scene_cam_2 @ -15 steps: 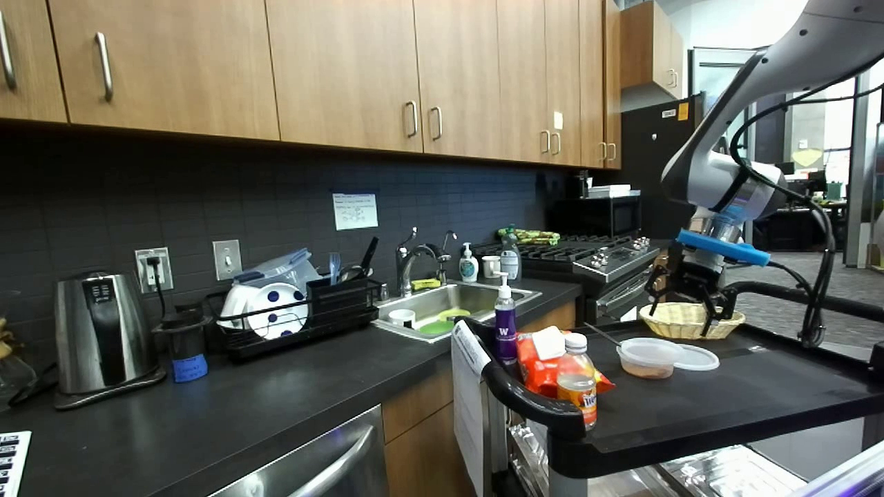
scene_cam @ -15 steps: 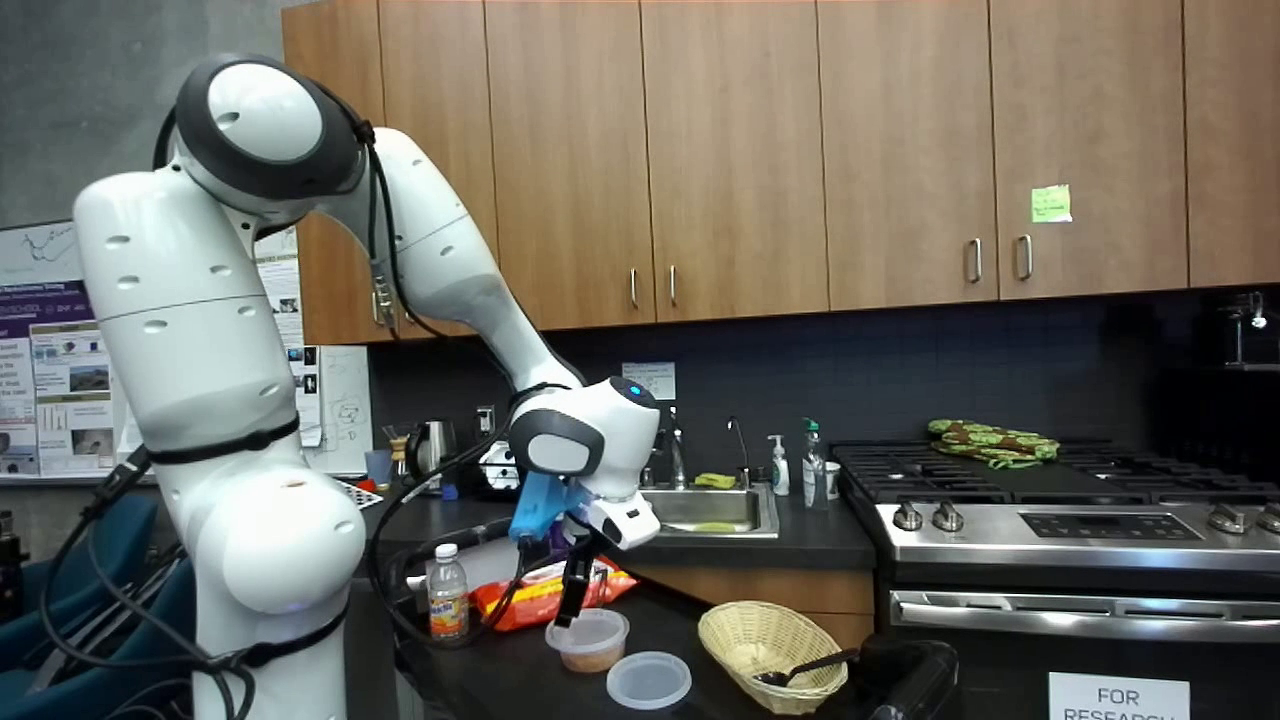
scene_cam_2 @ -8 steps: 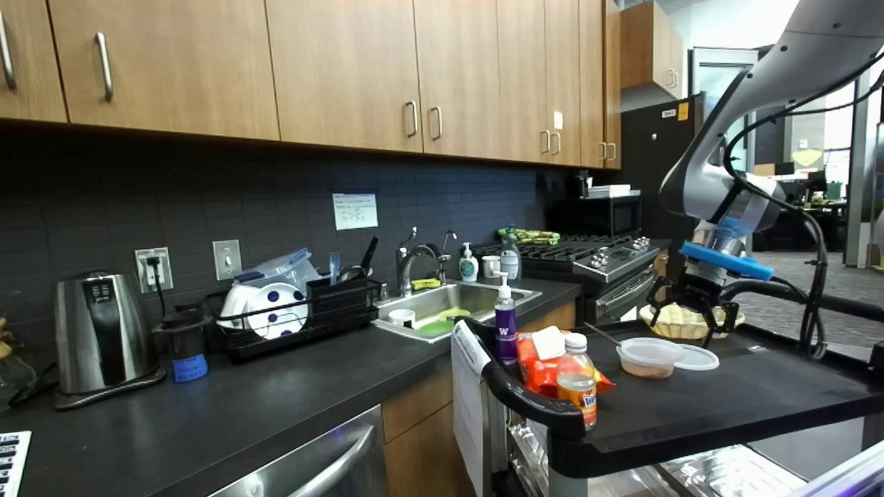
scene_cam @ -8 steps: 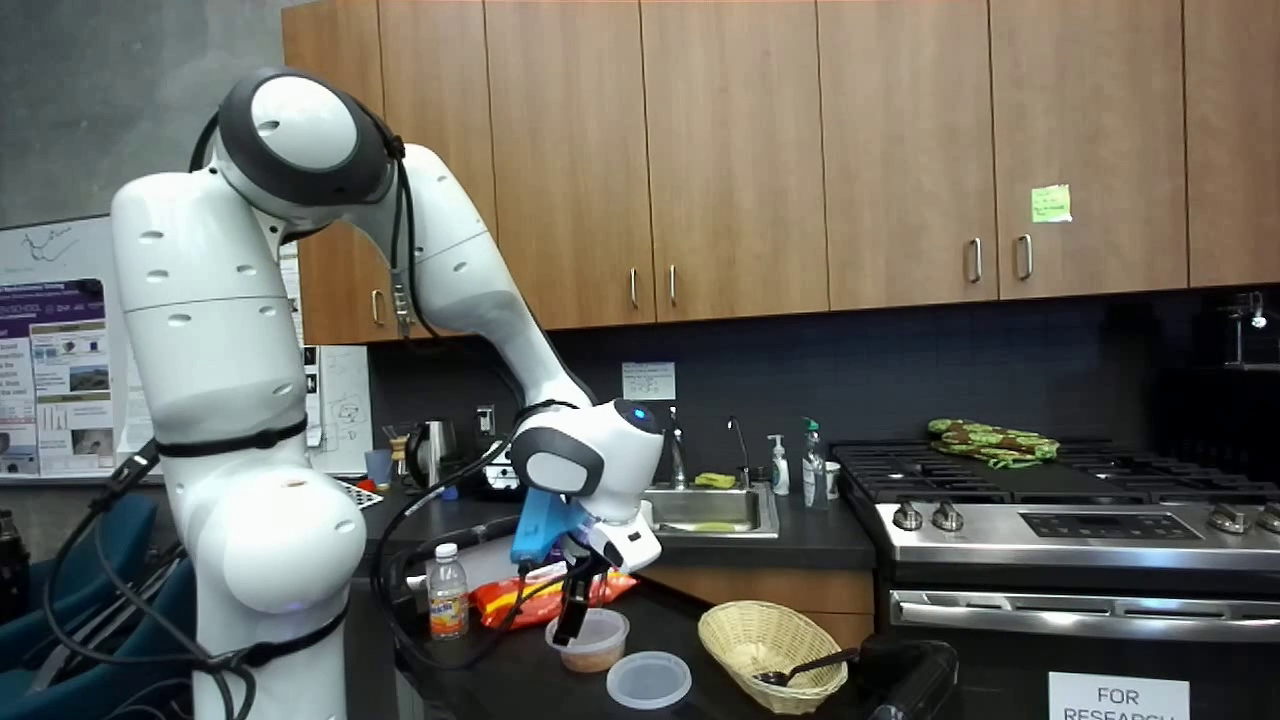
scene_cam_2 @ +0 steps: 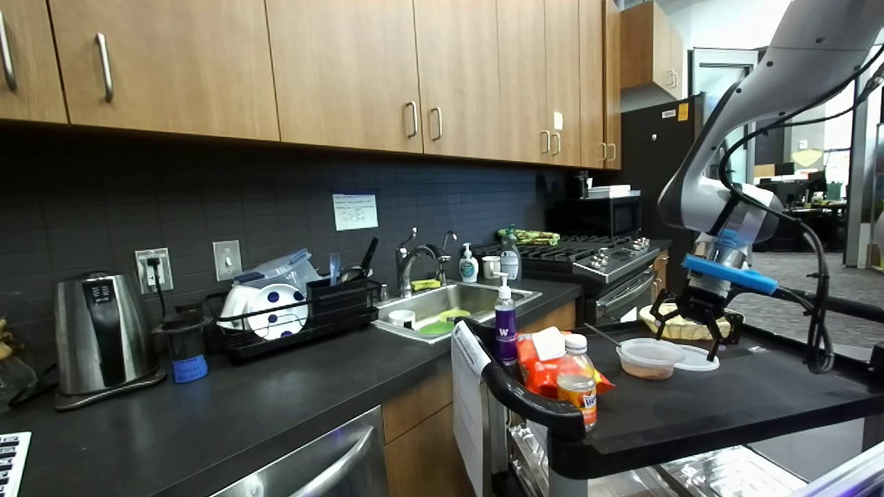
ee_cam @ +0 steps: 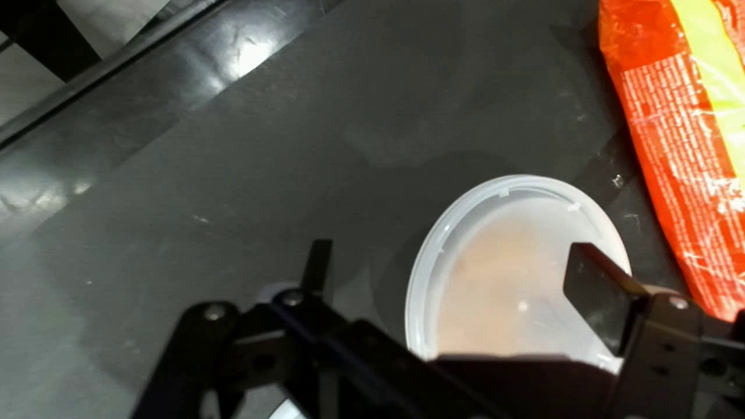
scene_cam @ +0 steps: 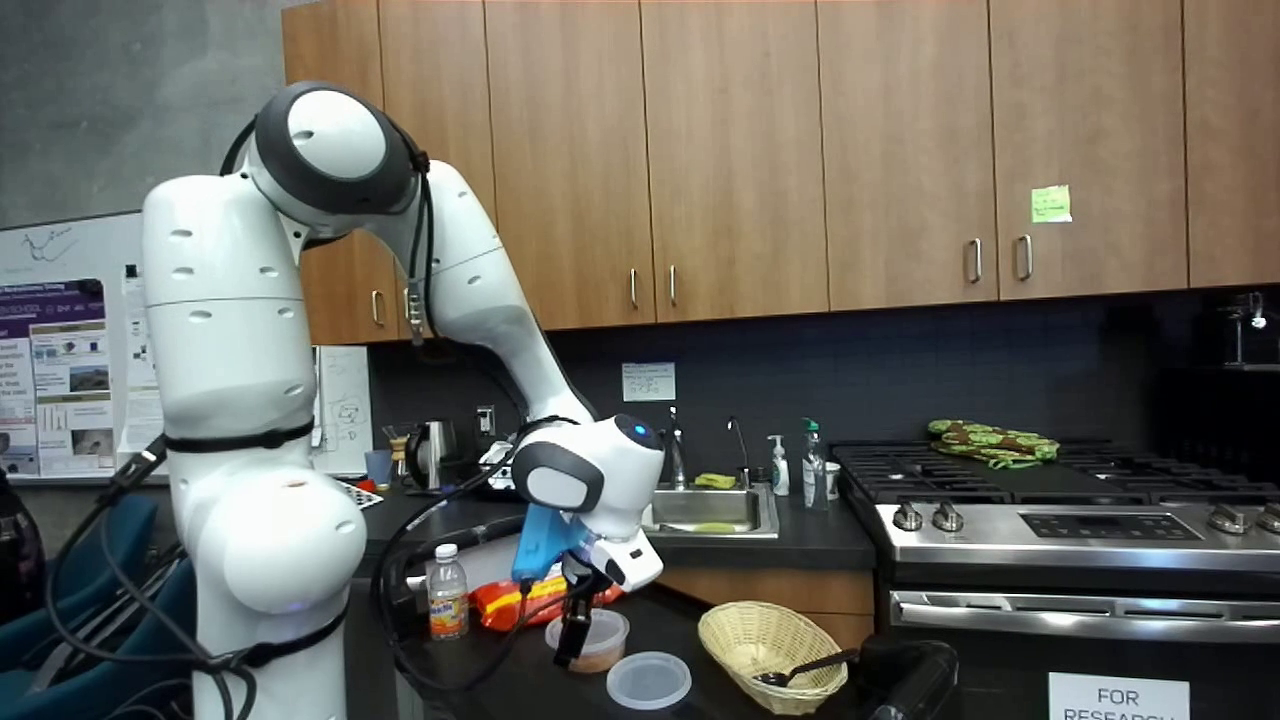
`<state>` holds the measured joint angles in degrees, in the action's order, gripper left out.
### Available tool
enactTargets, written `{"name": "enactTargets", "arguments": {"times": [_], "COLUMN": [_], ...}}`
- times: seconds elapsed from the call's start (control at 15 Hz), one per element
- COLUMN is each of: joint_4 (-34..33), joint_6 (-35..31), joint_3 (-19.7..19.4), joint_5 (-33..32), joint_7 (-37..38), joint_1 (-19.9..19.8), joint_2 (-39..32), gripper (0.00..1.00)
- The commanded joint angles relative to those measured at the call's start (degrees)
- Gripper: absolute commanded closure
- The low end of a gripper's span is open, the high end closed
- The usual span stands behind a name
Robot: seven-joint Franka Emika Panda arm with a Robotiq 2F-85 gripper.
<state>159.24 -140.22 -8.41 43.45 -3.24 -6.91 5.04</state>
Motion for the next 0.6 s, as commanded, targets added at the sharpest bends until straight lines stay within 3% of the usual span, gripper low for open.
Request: {"name": "enactTargets", "arguments": {"times": [0.0,0.53], "joint_4": [-0.3,-1.5], "joint_6": [-1.6,-0.7], "joint_3": [0.6,1.4], "joint_5": [4.1,15.1], "joint_7": [-3.9,-14.8], "joint_1": [1.0,0.8], "joint_2": [-2.6,-5.5], "gripper": [0.00,0.00]}}
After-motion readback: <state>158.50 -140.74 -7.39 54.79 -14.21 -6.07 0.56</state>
